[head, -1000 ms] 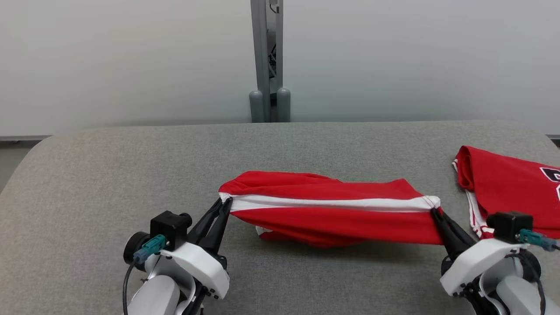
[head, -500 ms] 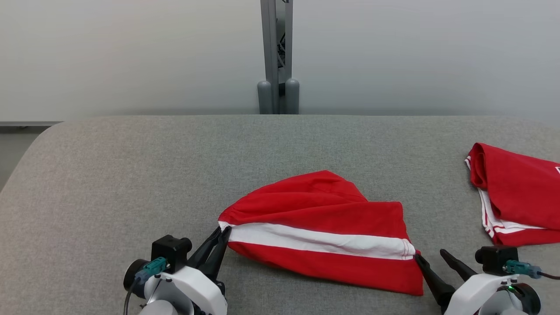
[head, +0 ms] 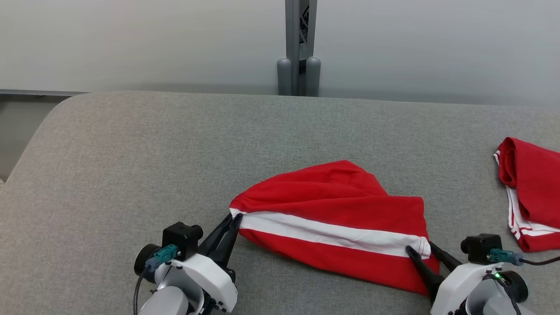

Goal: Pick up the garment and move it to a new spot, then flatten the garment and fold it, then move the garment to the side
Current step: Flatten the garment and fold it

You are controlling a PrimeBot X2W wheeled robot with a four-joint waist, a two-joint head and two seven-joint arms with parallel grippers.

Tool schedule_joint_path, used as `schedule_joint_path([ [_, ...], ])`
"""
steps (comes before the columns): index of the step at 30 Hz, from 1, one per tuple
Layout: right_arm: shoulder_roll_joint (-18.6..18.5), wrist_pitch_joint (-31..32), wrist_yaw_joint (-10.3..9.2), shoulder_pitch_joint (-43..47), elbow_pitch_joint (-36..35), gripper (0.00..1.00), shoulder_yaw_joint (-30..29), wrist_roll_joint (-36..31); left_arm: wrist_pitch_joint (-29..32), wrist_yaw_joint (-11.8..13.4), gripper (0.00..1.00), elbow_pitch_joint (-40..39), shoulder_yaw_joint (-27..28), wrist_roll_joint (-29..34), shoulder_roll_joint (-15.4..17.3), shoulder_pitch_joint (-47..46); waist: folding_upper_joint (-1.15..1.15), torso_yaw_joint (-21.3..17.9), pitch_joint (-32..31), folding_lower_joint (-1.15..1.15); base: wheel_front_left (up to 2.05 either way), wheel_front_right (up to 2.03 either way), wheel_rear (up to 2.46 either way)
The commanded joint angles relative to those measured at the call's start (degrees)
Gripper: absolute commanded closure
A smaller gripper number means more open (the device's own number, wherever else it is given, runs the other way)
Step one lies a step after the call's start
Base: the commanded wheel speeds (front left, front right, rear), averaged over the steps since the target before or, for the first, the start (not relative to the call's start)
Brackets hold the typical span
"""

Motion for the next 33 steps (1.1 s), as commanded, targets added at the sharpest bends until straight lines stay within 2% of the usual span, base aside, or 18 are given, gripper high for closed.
schedule_joint_path([
  [1,0.1,-0.3,-0.02,-0.6,0.9,0.53,0.8,1.0,-0.4,0.1,1.00,0.2,-0.1,0.0,0.0,-1.2,0.00,0.3,0.2,0.00,0.00,0.00,0.00],
  [2,0.1,-0.4,-0.02,-0.9,1.3,0.56,1.2,1.3,-0.4,0.1,1.00,0.3,0.0,-0.1,0.0,-1.3,0.00,0.4,0.3,0.00,0.00,0.00,0.00],
  [3,0.1,-0.4,-0.02,-1.1,1.6,0.70,1.7,1.5,-0.4,0.1,1.00,0.5,-0.1,-0.2,0.0,-1.4,0.00,0.5,0.4,0.00,0.00,0.00,0.00],
  [4,0.0,-0.4,-0.02,-1.4,1.8,0.91,2.3,1.5,-0.5,0.1,1.00,0.5,-0.1,-0.2,0.0,-1.5,0.00,0.5,0.5,0.00,0.00,0.00,0.00],
  [5,0.0,-0.4,-0.02,-1.5,1.9,1.00,2.6,1.7,-0.6,0.1,1.00,0.6,-0.1,-0.2,0.0,-1.7,0.00,0.5,0.5,0.00,0.00,0.00,0.00],
  [11,-1.6,-1.0,-0.02,-1.6,0.3,1.00,1.4,1.4,-1.0,0.4,1.00,0.5,0.3,-0.2,0.4,-1.8,0.00,0.2,-0.5,0.00,0.00,0.00,0.00],
  [19,-5.7,-0.8,-0.03,1.6,-9.3,1.00,-9.1,-0.5,-1.3,0.1,1.00,-3.8,2.3,-3.4,0.9,-0.6,0.00,-1.9,-3.9,0.00,0.00,0.00,0.00],
  [21,-6.5,-0.8,-0.03,1.9,-10.8,1.00,-10.1,-1.0,-0.9,0.1,1.00,-4.6,2.2,-4.1,1.2,-1.0,0.00,-2.1,-4.3,0.00,0.00,0.00,0.00],
  [26,-10.0,-0.8,-0.04,1.1,-18.0,1.00,-14.5,-0.4,2.8,0.0,1.00,-9.8,0.9,-7.3,3.4,-5.1,0.00,-3.5,-6.9,0.00,0.00,0.00,0.00],
  [33,-15.8,2.4,-0.03,-6.2,-24.5,1.00,-15.3,1.4,10.0,-0.1,1.00,-17.5,-3.6,-12.4,9.6,-15.5,0.00,-5.7,-11.3,0.00,0.00,0.00,0.00],
])
